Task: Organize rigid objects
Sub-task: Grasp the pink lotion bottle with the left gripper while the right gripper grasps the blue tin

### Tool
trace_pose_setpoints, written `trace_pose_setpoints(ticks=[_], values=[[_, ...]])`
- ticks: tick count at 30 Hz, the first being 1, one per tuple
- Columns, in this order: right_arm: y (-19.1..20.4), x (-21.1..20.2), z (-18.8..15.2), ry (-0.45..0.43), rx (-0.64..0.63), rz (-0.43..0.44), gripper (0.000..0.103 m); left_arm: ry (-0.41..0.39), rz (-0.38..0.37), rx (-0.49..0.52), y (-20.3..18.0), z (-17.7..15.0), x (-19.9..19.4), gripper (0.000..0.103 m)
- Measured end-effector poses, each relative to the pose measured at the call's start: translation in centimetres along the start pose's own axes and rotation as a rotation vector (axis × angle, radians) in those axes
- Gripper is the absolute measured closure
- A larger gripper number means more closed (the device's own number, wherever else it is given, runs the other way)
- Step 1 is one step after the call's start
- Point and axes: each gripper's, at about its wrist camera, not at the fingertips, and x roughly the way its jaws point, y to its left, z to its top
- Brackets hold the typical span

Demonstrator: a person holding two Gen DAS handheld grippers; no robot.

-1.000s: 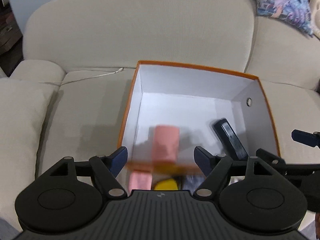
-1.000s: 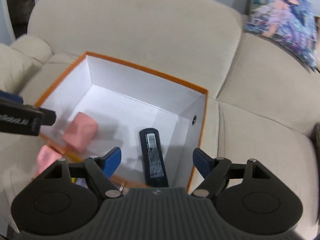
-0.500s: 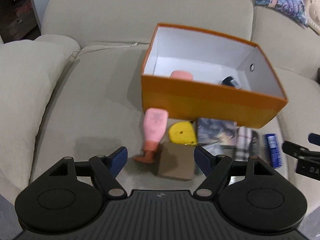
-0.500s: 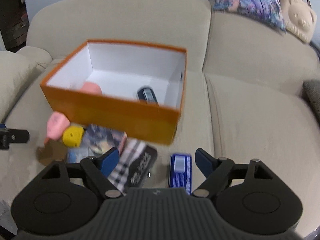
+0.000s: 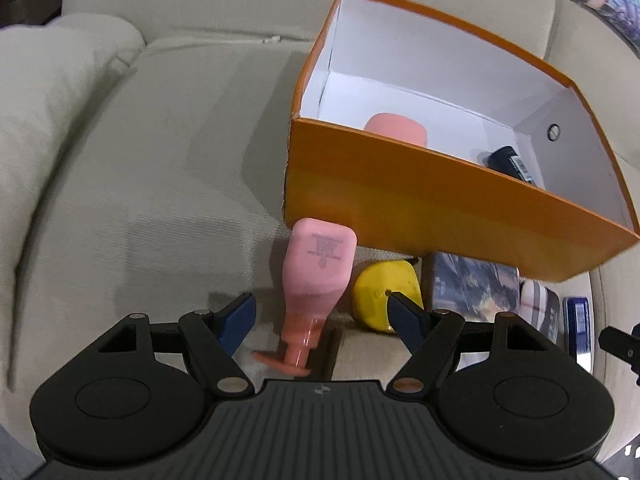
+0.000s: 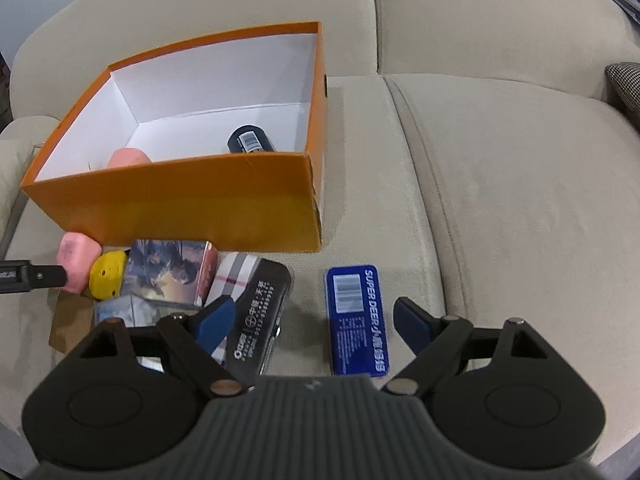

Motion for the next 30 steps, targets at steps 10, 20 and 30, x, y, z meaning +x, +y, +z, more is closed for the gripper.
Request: trace_pose_setpoints(ticks=[10, 20, 30], values=[[-2.4, 3.7, 1.2, 0.092, 0.067, -0.026, 0.016, 0.069, 0.037, -0.055, 1.6, -0.1, 3.4, 0.02], [-3.9, 7.6, 0.3, 0.202, 0.108, -0.018, 0.035, 0.091, -0.021, -0.078, 1.8, -0.2, 3.6, 0.05], [-2.3, 7.3, 0.2, 0.199, 0.072, -0.045, 0.046, 0.089, -0.053, -0.075, 3.1, 0.2, 3.8, 0.058]])
